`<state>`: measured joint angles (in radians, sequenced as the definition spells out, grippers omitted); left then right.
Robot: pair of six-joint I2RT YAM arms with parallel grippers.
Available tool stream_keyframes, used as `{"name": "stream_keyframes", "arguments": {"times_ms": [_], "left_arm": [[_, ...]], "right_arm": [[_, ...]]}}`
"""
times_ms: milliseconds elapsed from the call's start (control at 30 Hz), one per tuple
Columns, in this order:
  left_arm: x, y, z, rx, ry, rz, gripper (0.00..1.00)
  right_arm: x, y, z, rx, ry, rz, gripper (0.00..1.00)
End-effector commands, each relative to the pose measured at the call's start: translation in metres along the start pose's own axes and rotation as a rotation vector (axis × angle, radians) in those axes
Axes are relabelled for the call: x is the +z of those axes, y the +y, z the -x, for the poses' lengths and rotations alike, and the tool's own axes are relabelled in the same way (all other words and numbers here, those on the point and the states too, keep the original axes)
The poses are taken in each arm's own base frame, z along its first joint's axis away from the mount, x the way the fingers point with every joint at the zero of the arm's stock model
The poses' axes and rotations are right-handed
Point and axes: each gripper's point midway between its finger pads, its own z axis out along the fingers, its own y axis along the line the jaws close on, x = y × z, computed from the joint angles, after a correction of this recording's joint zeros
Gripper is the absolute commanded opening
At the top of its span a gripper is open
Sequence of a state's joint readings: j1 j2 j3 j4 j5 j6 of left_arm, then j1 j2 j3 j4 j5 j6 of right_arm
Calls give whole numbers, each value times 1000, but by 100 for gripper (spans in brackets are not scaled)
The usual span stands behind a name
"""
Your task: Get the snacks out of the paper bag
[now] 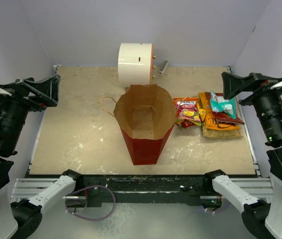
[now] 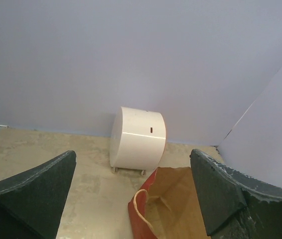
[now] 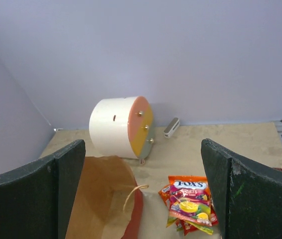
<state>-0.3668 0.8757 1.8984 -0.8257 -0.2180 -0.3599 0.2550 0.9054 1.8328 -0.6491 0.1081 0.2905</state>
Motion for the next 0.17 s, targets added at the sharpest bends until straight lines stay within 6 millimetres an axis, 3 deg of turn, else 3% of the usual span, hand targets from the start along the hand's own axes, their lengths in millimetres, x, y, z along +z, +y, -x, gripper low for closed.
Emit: {"name": "stream_keyframes", "arguments": {"times_ms": [0, 133], "left_arm": [[8, 4, 2, 42, -10, 23, 99], [9, 8, -3, 48, -2, 38, 99]], "right_arm": [[14, -16, -6, 25, 21, -109, 100], [12, -14, -12, -1, 46, -82, 99]]}}
